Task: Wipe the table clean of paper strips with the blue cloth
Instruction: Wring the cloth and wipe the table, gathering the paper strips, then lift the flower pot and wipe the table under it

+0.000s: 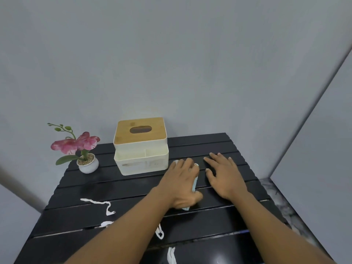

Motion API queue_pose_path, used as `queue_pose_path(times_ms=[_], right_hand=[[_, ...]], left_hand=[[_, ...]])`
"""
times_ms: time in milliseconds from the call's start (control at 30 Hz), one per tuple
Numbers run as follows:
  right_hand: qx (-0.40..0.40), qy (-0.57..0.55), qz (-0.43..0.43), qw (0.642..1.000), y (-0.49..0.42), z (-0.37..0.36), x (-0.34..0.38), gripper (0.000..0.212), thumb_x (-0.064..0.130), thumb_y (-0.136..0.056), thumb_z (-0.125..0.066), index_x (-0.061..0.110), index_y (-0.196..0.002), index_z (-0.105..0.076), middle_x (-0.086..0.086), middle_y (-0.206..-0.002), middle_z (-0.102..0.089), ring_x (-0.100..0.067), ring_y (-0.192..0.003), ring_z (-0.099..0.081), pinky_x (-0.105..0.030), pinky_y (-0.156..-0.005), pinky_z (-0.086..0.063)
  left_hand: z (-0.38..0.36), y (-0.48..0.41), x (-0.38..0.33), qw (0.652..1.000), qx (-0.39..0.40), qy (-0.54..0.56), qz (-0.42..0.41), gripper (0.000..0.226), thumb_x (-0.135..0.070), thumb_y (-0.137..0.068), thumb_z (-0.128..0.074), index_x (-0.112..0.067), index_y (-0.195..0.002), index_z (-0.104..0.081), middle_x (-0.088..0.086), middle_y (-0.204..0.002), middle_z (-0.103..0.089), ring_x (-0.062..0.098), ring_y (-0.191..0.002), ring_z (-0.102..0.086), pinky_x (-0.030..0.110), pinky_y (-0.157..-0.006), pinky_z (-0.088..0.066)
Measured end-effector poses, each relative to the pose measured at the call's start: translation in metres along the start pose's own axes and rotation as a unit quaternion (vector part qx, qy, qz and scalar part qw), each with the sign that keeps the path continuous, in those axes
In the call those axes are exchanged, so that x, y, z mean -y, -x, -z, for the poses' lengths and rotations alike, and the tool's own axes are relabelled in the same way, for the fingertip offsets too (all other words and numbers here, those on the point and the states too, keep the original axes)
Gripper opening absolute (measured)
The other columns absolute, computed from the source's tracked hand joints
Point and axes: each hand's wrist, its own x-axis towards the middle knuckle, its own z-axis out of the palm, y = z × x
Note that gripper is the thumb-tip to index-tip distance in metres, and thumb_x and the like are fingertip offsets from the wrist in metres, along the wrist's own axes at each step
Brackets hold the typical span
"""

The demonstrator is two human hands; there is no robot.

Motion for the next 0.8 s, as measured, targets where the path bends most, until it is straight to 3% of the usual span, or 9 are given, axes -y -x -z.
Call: queue_pose_path(times_ms=[133,233,300,367,467,567,633,700,800], right_hand=[[0.001,0.007,0.002,1.0,0.0,0.0,0.0,0.048,0.04,-0.095,-0.036,0.03,-0.142,-0.039,0.007,-0.154,-0.031,-0.014,-0.145,-0.016,-0.039,-0.118,-0.005],[0.005,0.01,0.004,1.0,0.001,0.0,0.001,0.049,0.04,-0.096,-0.035,0.029,-0.143,-0.038,0.006,-0.155,-0.029,-0.015,-0.145,-0.015,-0.04,-0.119,-0.005],[0.008,0.015,0.004,1.0,0.003,0.002,0.003,0.049,0.04,-0.096,-0.033,0.028,-0.144,-0.037,0.005,-0.156,-0.028,-0.016,-0.145,-0.015,-0.041,-0.119,-0.005],[0.023,0.024,0.001,0.999,0.004,0.004,0.005,0.05,0.04,-0.097,-0.032,0.027,-0.145,-0.035,0.004,-0.156,-0.026,-0.017,-0.146,-0.014,-0.042,-0.119,-0.006],[0.038,0.018,-0.014,0.999,0.01,0.011,0.016,0.049,0.04,-0.096,-0.038,0.025,-0.143,-0.04,0.001,-0.154,-0.032,-0.018,-0.143,-0.021,-0.043,-0.118,-0.012],[-0.071,-0.058,0.002,0.996,0.019,0.02,0.044,0.036,0.033,-0.091,-0.051,0.022,-0.124,-0.06,0.002,-0.125,-0.058,-0.018,-0.118,-0.05,-0.038,-0.102,-0.038],[-0.133,-0.127,0.054,0.981,0.026,0.025,0.077,0.027,0.028,-0.089,-0.052,0.022,-0.111,-0.066,0.009,-0.103,-0.06,-0.009,-0.096,-0.054,-0.03,-0.083,-0.045],[-0.119,-0.177,0.118,0.97,0.03,0.028,0.118,0.024,0.027,-0.088,-0.05,0.023,-0.104,-0.067,0.013,-0.094,-0.059,-0.001,-0.082,-0.052,-0.02,-0.072,-0.044],[-0.021,-0.218,0.184,0.958,0.026,0.02,0.174,0.024,0.028,-0.088,-0.049,0.027,-0.103,-0.068,0.015,-0.091,-0.061,0.0,-0.078,-0.052,-0.019,-0.073,-0.045]], left_hand=[[-0.015,0.011,0.007,0.999,-0.02,0.024,0.016,0.065,-0.059,-0.088,-0.041,-0.032,-0.146,-0.028,-0.001,-0.158,-0.022,0.024,-0.142,-0.017,0.044,-0.115,-0.018],[-0.015,0.013,0.005,0.997,-0.058,0.048,0.031,0.049,-0.048,-0.09,-0.045,-0.032,-0.136,-0.048,-0.002,-0.148,-0.042,0.021,-0.132,-0.037,0.037,-0.11,-0.028],[-0.015,0.018,0.002,0.992,-0.103,0.062,0.04,0.037,-0.04,-0.089,-0.047,-0.03,-0.121,-0.061,-0.003,-0.129,-0.058,0.019,-0.114,-0.051,0.033,-0.094,-0.039],[-0.014,0.024,0.002,0.991,-0.115,0.06,0.042,0.032,-0.037,-0.088,-0.047,-0.031,-0.115,-0.063,-0.006,-0.118,-0.062,0.017,-0.101,-0.055,0.031,-0.082,-0.044],[0.002,0.034,0.01,0.993,-0.088,0.075,0.025,0.03,-0.038,-0.09,-0.047,-0.035,-0.116,-0.06,-0.01,-0.117,-0.062,0.011,-0.103,-0.054,0.033,-0.084,-0.047],[0.031,0.06,0.031,0.988,-0.083,0.131,0.019,0.028,-0.04,-0.089,-0.049,-0.039,-0.115,-0.058,-0.017,-0.115,-0.062,0.002,-0.104,-0.053,0.026,-0.088,-0.046],[0.05,0.093,0.053,0.986,-0.098,0.135,0.026,0.028,-0.042,-0.088,-0.049,-0.042,-0.115,-0.057,-0.024,-0.114,-0.061,-0.005,-0.105,-0.051,0.016,-0.088,-0.042],[0.065,0.133,0.083,0.984,-0.125,0.116,0.054,0.028,-0.043,-0.088,-0.049,-0.045,-0.116,-0.055,-0.031,-0.113,-0.058,-0.011,-0.104,-0.05,0.009,-0.085,-0.038],[0.073,0.189,0.129,0.973,-0.153,0.086,0.149,0.029,-0.045,-0.087,-0.052,-0.049,-0.116,-0.054,-0.033,-0.116,-0.055,-0.01,-0.103,-0.049,0.012,-0.082,-0.037]])
